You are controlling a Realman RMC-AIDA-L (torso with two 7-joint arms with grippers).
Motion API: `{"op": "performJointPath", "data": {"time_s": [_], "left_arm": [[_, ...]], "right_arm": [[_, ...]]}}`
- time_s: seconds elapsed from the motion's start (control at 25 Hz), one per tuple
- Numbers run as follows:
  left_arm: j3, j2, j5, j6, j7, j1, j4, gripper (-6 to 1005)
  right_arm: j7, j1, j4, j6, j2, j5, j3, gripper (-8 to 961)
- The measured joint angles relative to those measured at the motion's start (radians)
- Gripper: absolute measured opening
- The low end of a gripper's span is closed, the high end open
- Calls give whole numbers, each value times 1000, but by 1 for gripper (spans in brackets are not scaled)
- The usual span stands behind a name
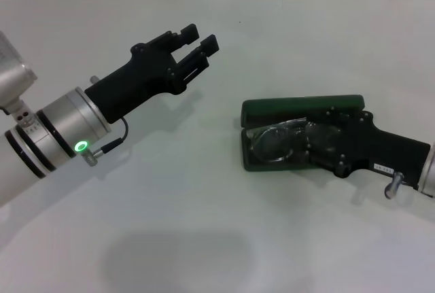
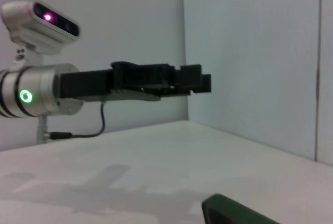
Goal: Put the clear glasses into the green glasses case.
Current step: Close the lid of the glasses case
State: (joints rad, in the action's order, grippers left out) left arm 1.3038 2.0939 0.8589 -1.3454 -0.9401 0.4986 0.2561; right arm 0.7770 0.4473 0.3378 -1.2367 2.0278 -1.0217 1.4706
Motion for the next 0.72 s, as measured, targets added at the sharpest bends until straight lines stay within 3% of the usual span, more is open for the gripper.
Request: {"op": "performJointPath", "data": {"time_s": [0.72], "left_arm": [[8,-1,1,16,-2,11,0,499]], "right_arm": [[22,-3,11,21,0,-6,51,568]]}}
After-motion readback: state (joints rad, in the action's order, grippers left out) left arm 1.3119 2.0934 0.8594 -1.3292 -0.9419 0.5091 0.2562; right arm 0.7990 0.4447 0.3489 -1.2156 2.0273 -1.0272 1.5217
